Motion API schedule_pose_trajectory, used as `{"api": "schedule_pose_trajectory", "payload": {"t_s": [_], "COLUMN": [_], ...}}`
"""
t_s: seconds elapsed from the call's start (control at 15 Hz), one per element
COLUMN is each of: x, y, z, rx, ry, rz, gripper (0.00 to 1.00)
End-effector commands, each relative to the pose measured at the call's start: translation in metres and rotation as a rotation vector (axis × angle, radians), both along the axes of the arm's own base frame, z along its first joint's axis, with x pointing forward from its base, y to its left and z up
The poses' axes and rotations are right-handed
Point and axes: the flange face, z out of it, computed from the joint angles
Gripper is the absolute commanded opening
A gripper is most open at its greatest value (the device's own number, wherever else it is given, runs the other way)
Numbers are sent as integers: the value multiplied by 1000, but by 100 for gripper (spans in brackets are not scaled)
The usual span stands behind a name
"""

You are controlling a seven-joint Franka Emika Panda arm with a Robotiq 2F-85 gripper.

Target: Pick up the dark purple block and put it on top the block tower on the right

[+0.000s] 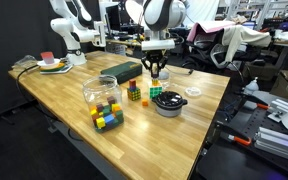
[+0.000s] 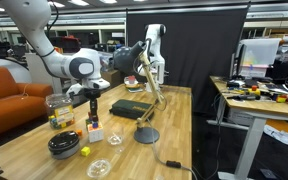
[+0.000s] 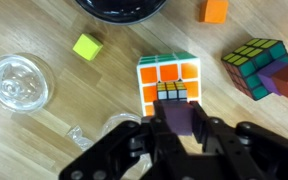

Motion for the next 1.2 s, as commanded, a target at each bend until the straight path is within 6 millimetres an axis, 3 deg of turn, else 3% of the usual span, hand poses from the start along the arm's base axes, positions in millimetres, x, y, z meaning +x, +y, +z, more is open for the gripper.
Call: {"api": "schedule_pose_trajectory", "payload": {"t_s": [0.0, 1.13], "x": [5, 3], "y": [1, 0], "z": [-4, -4], "rx": [6, -1], "ry": [8, 6], "rz": [36, 63], "gripper": [7, 7]}}
